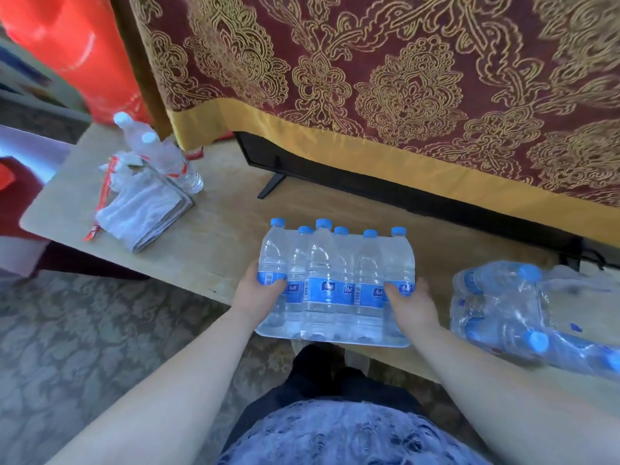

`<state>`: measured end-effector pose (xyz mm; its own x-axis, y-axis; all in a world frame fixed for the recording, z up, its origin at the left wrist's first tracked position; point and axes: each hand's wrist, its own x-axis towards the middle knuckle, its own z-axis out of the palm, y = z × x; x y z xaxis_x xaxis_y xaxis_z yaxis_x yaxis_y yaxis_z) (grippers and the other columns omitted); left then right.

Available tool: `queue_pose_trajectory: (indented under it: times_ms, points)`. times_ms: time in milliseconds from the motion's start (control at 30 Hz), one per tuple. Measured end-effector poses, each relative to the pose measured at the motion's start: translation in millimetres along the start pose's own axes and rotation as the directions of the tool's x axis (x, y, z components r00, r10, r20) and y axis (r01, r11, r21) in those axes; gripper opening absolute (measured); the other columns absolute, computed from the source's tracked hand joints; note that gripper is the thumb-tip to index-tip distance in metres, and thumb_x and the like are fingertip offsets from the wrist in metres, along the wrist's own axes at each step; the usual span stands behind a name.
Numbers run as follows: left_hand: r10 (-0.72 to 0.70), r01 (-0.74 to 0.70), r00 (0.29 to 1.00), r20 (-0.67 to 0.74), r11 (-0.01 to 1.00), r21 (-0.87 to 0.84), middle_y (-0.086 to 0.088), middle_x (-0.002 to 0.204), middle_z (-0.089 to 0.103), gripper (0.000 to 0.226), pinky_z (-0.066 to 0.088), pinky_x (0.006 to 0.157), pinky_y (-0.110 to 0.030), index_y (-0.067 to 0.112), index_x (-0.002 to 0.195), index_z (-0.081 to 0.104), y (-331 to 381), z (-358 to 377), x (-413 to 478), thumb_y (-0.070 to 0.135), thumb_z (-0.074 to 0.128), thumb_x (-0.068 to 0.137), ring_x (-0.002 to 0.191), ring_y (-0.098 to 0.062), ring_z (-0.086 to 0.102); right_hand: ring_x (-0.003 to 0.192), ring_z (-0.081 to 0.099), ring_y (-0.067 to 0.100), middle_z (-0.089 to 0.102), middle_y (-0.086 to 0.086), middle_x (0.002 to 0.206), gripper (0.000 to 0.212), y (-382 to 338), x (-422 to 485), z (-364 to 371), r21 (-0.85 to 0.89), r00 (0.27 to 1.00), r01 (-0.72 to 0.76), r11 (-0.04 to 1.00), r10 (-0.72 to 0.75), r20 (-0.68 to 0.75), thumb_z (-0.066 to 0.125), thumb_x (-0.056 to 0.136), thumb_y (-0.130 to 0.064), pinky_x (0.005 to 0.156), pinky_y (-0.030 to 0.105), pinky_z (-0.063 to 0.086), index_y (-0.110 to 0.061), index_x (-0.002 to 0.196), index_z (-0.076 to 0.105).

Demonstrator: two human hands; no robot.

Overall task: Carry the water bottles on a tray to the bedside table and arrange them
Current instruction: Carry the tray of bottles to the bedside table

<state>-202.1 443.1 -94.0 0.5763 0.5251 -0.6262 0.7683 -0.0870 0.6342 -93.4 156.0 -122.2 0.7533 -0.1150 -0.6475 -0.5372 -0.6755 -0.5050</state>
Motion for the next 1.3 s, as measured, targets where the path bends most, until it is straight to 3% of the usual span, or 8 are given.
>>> queue_pose_trajectory:
  times_ms: [167,267,433,600,733,867,1033,1300]
  points:
    - [-0.064,0.051,0.993,-0.1,0.991,-0.125,0.023,0.095,0.067,0.042,0.041,0.061,-0.017,0.047,0.114,0.051,-22,-4,-39,0.038,0.066,0.075,0.082,0.005,0.063,0.076,0.062,0.004,0.063,-0.02,0.09,0.041,-16,-8,-5,-0.015,0.984,0.154,0.988,-0.152,0.088,0.063,0.08,-0.059,0.057,0.028,0.046,-0.039,0.11,0.043]
    - [-0.099,0.061,0.982,-0.163,0.973,-0.223,0.028,0.09,0.067,0.04,0.043,0.059,-0.015,0.049,0.11,0.053,-41,-5,-64,0.04,0.066,0.074,0.076,0.011,0.063,0.081,0.065,0.009,0.064,-0.019,0.093,0.044,-26,-11,-2,-0.073,0.969,0.207,0.976,-0.195,0.154,0.063,0.081,-0.058,0.069,0.036,0.055,-0.04,0.115,0.041]
    - [-0.209,0.087,0.943,-0.259,0.906,-0.414,0.031,0.089,0.066,0.05,0.047,0.062,-0.02,0.047,0.113,0.05,-84,-14,-108,0.048,0.066,0.066,0.077,0.01,0.064,0.082,0.065,0.011,0.064,-0.019,0.095,0.054,-44,-28,21,-0.165,0.91,0.358,0.919,-0.305,0.28,0.063,0.079,-0.057,0.072,0.039,0.055,-0.037,0.124,0.04]
    - [-0.325,0.098,0.876,-0.357,0.844,-0.528,0.028,0.088,0.066,0.047,0.046,0.061,-0.023,0.045,0.115,0.049,-136,-32,-148,0.038,0.064,0.072,0.075,0.008,0.064,0.075,0.064,0.01,0.063,-0.02,0.088,0.049,-68,-66,65,-0.247,0.83,0.502,0.829,-0.381,0.408,0.059,0.073,-0.063,0.062,0.034,0.051,-0.042,0.112,0.039]
    - [-0.441,0.098,0.799,-0.41,0.767,-0.634,0.02,0.092,0.067,0.043,0.046,0.058,-0.021,0.044,0.115,0.048,-180,-48,-183,0.032,0.066,0.078,0.076,0.004,0.064,0.072,0.063,0.001,0.064,-0.023,0.089,0.052,-79,-106,105,-0.213,0.752,0.577,0.788,-0.41,0.516,0.062,0.068,-0.063,0.053,0.026,0.044,-0.046,0.111,0.038]
    - [-0.512,0.074,0.738,-0.439,0.708,-0.702,0.02,0.086,0.068,0.041,0.046,0.051,-0.016,0.042,0.116,0.05,-225,-66,-218,0.028,0.067,0.081,0.07,0.006,0.064,0.075,0.065,0.002,0.066,-0.019,0.092,0.053,-81,-152,147,-0.198,0.678,0.636,0.746,-0.418,0.605,0.067,0.072,-0.054,0.053,0.025,0.045,-0.043,0.116,0.039]
    - [-0.599,0.026,0.654,-0.462,0.629,-0.777,0.014,0.093,0.069,0.042,0.046,0.06,-0.021,0.033,0.117,0.053,-288,-87,-261,0.025,0.07,0.08,0.08,-0.002,0.066,0.066,0.064,-0.002,0.066,-0.018,0.088,0.049,-76,-214,204,-0.215,0.595,0.719,0.661,-0.426,0.681,0.066,0.072,-0.053,0.048,0.02,0.043,-0.039,0.113,0.044]
    - [-0.708,-0.076,0.528,-0.469,0.511,-0.856,0.013,0.1,0.067,0.043,0.045,0.057,-0.013,0.035,0.118,0.051,-386,-117,-334,0.02,0.071,0.083,0.081,0.004,0.064,0.078,0.066,0.01,0.062,-0.015,0.095,0.05,-50,-323,300,-0.219,0.434,0.854,0.472,-0.414,0.8,0.066,0.079,-0.053,0.054,0.025,0.049,-0.038,0.118,0.04]
